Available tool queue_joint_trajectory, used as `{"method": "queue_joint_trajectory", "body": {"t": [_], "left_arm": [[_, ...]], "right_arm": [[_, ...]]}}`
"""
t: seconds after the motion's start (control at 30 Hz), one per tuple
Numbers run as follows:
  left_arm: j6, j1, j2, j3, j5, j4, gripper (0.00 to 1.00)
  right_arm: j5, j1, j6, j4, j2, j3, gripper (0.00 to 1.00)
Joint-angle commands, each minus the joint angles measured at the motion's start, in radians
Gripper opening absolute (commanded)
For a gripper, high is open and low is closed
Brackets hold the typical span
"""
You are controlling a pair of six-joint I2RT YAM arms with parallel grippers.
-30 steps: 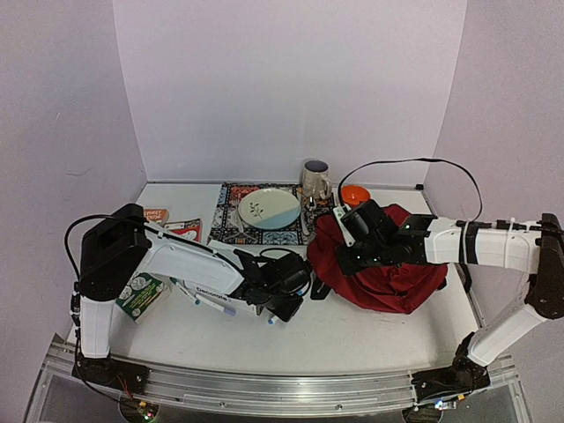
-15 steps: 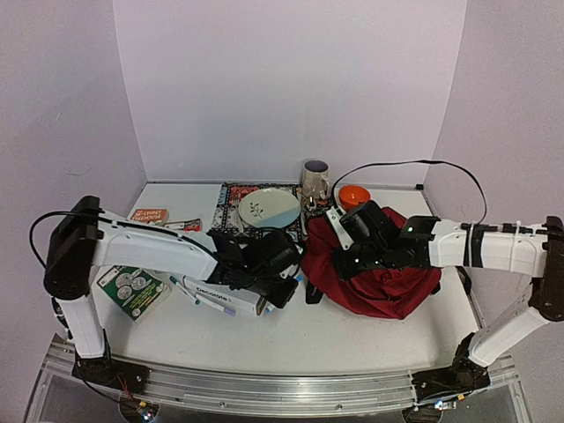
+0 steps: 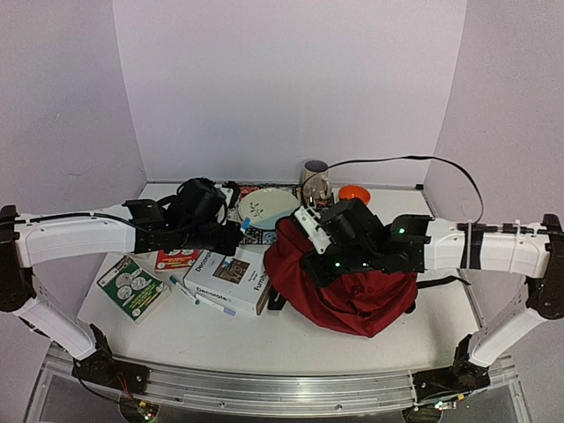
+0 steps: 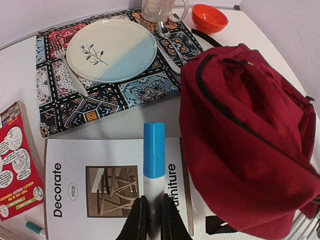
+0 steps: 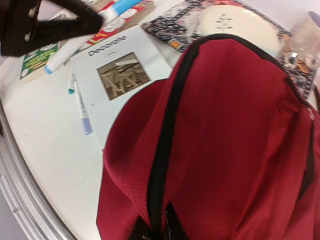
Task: Pack the student bag
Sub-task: Set down the student bag at the center of the board, then grab the lower front pocket of the student bag.
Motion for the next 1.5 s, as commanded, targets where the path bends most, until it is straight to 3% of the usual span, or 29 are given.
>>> {"method": "queue_joint_trajectory", "body": {"t": [0.0,0.17,0.27,0.37,0.53,0.9,1.47], "left_arm": [[-0.008,0.019,-0.044,-0.013,-0.021,0.035,0.0],[-0.01,0.046,-0.058,-0.027,-0.016,0.052,0.0],[-0.012,0.054,-0.057,-0.033,0.006,0.069,0.0],[-0.013,0.058,-0.048,-0.031,0.033,0.088,0.0],[-0.007,0.064,-0.033,-0.018,0.058,0.102,0.0],[-0.003,0.083,-0.022,-0.005,0.082,0.108,0.0],[-0.013,0.095,-0.006,0.006,0.145,0.128,0.0]], "right_arm": [[-0.107,0.049,0.0,0.072,0.112,0.083,0.06],[-0.119,0.066,-0.009,0.045,0.156,0.129,0.22],[-0.011,0.065,-0.023,-0.015,0.115,0.123,0.37],[0.103,0.044,-0.031,-0.105,0.078,0.128,0.44],[0.179,-0.047,0.009,-0.189,0.011,0.091,0.46],[0.072,-0.207,0.047,-0.118,-0.093,-0.031,0.51],[0.167,-0.297,0.128,-0.112,0.179,-0.04,0.31]]}}
